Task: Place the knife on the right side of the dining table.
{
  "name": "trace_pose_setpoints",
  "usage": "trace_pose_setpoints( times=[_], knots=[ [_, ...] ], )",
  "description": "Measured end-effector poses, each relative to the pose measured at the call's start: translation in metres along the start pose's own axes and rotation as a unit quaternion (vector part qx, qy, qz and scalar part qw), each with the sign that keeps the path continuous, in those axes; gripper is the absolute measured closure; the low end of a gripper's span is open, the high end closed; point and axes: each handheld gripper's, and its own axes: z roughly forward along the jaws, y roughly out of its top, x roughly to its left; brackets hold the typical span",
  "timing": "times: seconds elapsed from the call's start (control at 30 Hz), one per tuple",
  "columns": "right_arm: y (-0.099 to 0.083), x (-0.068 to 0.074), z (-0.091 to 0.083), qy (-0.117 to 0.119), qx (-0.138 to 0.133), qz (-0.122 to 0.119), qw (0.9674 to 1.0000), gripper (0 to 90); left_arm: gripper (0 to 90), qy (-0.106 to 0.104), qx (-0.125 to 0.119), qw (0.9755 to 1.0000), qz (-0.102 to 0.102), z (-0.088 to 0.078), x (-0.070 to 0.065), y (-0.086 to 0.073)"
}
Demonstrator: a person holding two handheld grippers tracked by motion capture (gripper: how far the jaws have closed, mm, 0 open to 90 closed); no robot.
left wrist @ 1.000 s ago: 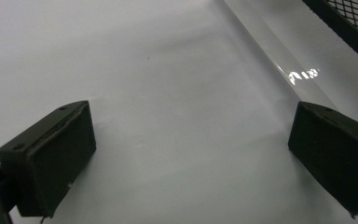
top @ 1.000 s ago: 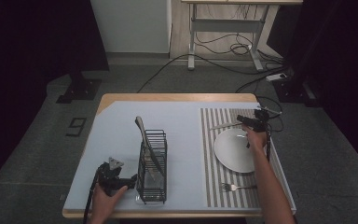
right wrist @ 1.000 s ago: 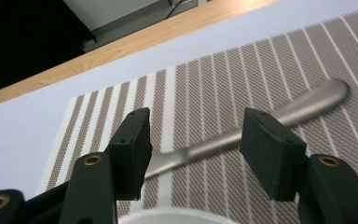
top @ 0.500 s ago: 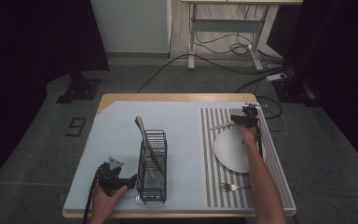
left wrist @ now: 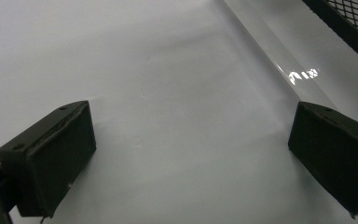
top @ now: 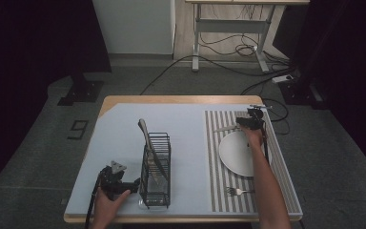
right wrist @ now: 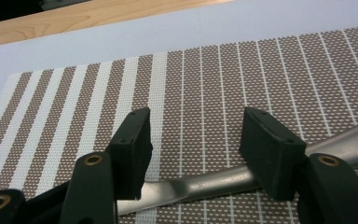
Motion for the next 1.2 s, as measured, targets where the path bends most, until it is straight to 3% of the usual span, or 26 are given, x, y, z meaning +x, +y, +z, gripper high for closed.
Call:
trace_pose_setpoints(
  times=[0.83, 1.03, 1.1, 1.2],
  knots=[
    [-0.003, -0.001, -0.002, -0.011, -0.005, 0.004, 0.9999, 41.7, 0.0, 0.0, 0.0, 1.0, 0.0, 0.0, 0.0, 0.0],
    [-0.002, -0.004, -0.005, 0.005, -0.01, 0.03, 0.9995, 42.3, 0.0, 0.0, 0.0, 1.0, 0.0, 0.0, 0.0, 0.0],
    [0.0, -0.001, -0.011, 0.008, -0.027, 0.018, 0.9994, 42.5, 0.0, 0.0, 0.0, 1.0, 0.0, 0.0, 0.0, 0.0],
    [0.001, 0.002, -0.016, 0.019, -0.031, 0.014, 0.9992, 42.5, 0.1, 0.0, 0.0, 1.0, 0.0, 0.0, 0.0, 0.0]
  ],
)
